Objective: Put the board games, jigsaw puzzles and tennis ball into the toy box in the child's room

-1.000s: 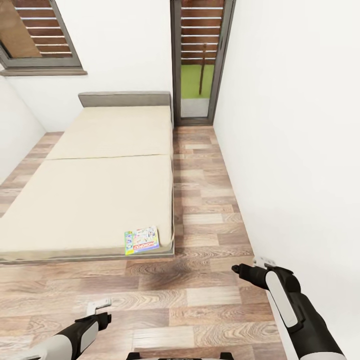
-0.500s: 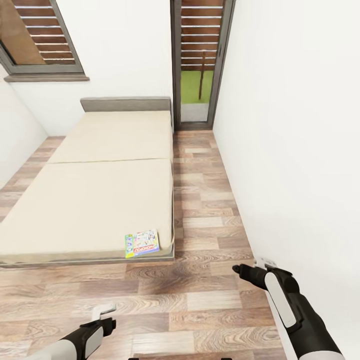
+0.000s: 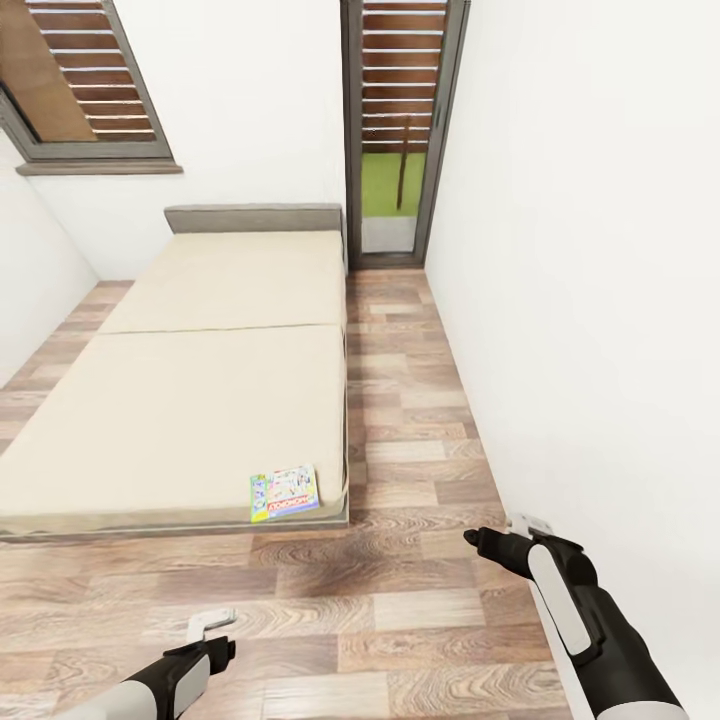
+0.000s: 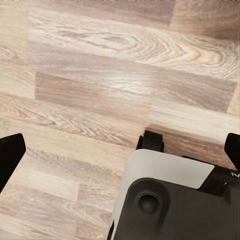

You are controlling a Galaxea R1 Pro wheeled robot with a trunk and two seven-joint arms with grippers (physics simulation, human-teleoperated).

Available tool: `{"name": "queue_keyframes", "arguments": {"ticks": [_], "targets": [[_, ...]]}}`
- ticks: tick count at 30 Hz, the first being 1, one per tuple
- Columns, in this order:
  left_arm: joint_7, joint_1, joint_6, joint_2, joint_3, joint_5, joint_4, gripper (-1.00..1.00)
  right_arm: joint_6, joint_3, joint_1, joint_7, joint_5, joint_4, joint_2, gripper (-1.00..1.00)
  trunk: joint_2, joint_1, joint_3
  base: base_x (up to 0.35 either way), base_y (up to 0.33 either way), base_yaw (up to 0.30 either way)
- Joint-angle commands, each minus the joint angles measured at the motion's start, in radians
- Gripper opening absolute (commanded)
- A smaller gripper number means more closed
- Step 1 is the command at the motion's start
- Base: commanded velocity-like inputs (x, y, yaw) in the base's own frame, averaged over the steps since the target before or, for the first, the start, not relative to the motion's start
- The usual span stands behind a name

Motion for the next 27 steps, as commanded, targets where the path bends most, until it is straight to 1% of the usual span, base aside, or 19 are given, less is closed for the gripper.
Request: {"name": "queue_keyframes", "arguments": {"ticks": [1, 14, 21, 27], "targets": [[0.002, 0.0, 0.005, 0.0, 0.002, 0.006, -0.002, 1.0, 0.003, 0.001, -0.001, -0.008, -0.011, -0.001, 0.0, 1.0, -0.002, 0.001, 0.0, 0.0, 0.0, 0.0], [-0.009, 0.001, 0.008, 0.001, 0.003, 0.009, 0.001, 1.0, -0.001, 0.002, -0.002, -0.009, -0.013, -0.001, 0.0, 1.0, -0.002, 0.001, 0.022, 0.0, 0.0, 0.0], [-0.01, 0.013, 0.008, 0.001, 0.002, 0.006, 0.003, 1.0, -0.001, 0.002, -0.002, -0.008, -0.014, 0.0, 0.0, 1.0, -0.002, 0.001, 0.033, 0.0, 0.0, 0.0], [-0.011, 0.016, 0.008, 0.001, 0.002, 0.006, 0.004, 1.0, -0.001, 0.003, -0.002, -0.008, -0.013, 0.0, 0.012, 1.0, -0.002, 0.001, 0.043, 0.0, 0.0, 0.0]]}}
